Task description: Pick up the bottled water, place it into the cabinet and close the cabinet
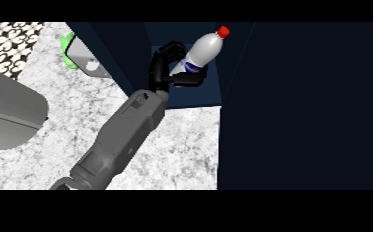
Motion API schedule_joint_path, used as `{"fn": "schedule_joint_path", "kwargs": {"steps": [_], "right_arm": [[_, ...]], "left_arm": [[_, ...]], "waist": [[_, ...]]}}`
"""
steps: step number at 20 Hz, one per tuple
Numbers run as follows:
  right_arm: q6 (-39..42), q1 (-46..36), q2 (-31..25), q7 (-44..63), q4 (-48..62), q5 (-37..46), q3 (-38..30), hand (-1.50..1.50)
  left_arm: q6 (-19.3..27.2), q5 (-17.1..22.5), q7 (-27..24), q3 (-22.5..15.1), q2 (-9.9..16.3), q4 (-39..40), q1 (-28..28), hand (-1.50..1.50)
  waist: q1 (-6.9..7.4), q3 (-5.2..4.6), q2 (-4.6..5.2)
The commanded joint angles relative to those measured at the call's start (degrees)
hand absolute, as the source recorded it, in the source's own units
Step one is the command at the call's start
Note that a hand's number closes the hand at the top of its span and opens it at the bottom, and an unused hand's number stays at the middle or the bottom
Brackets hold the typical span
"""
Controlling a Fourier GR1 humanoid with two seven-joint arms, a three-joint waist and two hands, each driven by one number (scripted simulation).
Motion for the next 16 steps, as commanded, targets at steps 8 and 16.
{"fn": "schedule_joint_path", "kwargs": {"steps": [8,16], "right_arm": [[1.6,1.5,0.3,0.0,-4.3,-4.0,-0.8,-1.5],[3.8,0.8,-0.5,-0.5,-4.8,-5.1,-2.5,-1.5]], "left_arm": [[15.6,-8.0,-1.1,-1.3,1.4,18.1,-10.1,-1.5],[16.3,-6.6,-5.2,1.6,0.0,20.2,-12.7,-1.5]], "waist": [[-0.61,0.0,0.61],[-1.34,-0.1,1.31]]}}
